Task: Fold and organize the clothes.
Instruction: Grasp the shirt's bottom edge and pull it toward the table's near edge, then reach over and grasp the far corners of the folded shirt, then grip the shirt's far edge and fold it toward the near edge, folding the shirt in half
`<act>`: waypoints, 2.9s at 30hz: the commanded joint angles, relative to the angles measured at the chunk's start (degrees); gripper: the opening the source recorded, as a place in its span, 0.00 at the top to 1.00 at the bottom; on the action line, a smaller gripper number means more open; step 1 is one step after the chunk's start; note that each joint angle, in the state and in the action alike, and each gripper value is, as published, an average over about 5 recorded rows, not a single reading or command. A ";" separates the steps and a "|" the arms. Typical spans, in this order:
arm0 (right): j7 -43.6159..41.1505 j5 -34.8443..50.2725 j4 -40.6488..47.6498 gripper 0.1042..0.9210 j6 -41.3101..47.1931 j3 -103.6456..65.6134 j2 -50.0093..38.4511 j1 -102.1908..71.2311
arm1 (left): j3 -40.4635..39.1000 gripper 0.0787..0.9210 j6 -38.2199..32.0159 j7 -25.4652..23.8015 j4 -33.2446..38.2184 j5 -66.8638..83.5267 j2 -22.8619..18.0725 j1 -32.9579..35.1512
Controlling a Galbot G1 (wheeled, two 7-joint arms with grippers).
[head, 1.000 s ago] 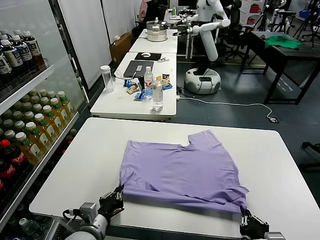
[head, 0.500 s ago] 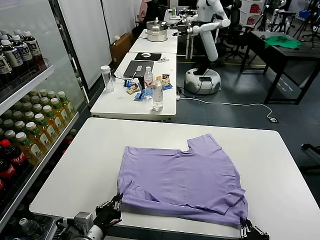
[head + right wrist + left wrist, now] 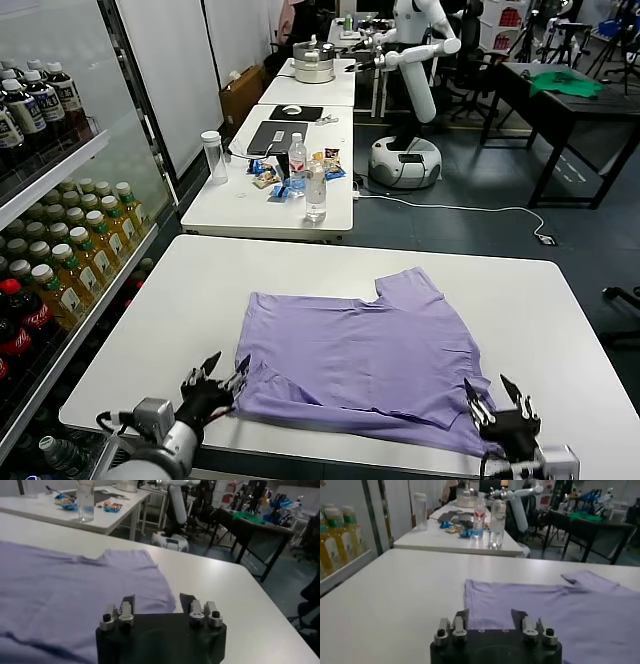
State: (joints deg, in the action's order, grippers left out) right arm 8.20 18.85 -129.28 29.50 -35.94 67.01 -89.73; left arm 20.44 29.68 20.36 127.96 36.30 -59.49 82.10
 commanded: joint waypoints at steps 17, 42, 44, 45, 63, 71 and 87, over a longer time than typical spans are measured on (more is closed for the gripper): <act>2.28 13.00 50.62 0.12 3.63 23.35 -1.58 53.94 | -20.63 0.12 0.03 0.92 -45.25 1.31 -6.55 -44.70; -1.07 14.52 61.88 0.25 3.67 26.34 2.29 59.77 | -20.68 0.12 3.57 0.69 -44.73 4.74 -6.10 -41.67; -1.14 15.04 61.63 0.32 3.68 26.30 2.21 59.31 | -20.55 0.14 3.50 0.58 -44.59 5.04 -6.05 -41.51; -1.22 15.22 61.34 0.36 3.68 26.29 2.15 59.02 | -20.50 0.16 3.44 0.50 -44.43 5.19 -6.00 -41.40; -2.38 16.43 48.42 0.96 3.58 23.45 -1.40 51.01 | -18.24 0.78 -3.06 0.13 -39.32 7.95 -5.68 -37.50; -1.68 18.22 33.23 0.99 3.60 18.30 -5.10 44.62 | -15.55 0.97 -6.97 0.09 -29.48 8.58 -2.78 -33.53; -1.36 18.63 13.76 0.99 3.59 2.41 -7.75 20.45 | -12.40 0.98 -3.22 -0.19 -19.76 14.00 0.53 -24.93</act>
State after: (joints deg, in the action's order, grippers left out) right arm 6.72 37.27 -104.46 33.12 -26.12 60.58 -56.85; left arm 6.76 26.22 20.16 100.99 48.00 -60.75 52.27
